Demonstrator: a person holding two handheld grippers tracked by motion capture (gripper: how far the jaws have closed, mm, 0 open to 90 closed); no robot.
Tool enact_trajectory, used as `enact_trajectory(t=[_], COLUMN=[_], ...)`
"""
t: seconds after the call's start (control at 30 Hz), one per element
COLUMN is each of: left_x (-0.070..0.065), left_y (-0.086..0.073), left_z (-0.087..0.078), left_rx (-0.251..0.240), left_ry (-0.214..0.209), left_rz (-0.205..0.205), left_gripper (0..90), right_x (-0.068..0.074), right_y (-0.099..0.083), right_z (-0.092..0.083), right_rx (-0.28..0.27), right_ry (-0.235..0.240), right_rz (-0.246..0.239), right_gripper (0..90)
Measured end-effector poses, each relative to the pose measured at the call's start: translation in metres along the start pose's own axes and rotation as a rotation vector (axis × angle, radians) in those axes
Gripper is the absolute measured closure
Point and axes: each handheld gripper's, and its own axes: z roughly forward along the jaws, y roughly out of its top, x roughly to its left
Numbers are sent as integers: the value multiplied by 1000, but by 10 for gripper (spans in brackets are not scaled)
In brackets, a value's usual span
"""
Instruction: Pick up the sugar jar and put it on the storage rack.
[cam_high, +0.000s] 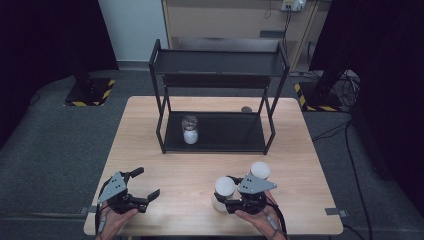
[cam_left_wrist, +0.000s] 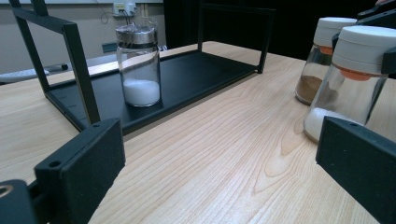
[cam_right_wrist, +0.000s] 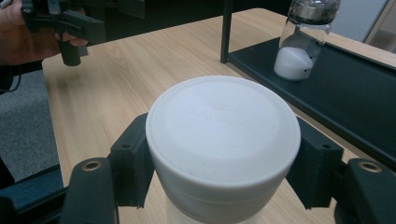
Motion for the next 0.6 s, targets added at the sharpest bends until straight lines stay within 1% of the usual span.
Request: enact_trajectory(t=[0.33,0.6], left_x=[0,0], left_y=[0,0], left_z=[0,0], left_rx=[0,0], left_ry=[0,-2], left_rz=[-1,-1], left_gripper=[0,0], right_x=[-1,-3], right_y=[17,41], right_z=[1,4], right_rx=[-2,3], right_ry=[4,6], right_rz=[1,10], right_gripper=[341,341])
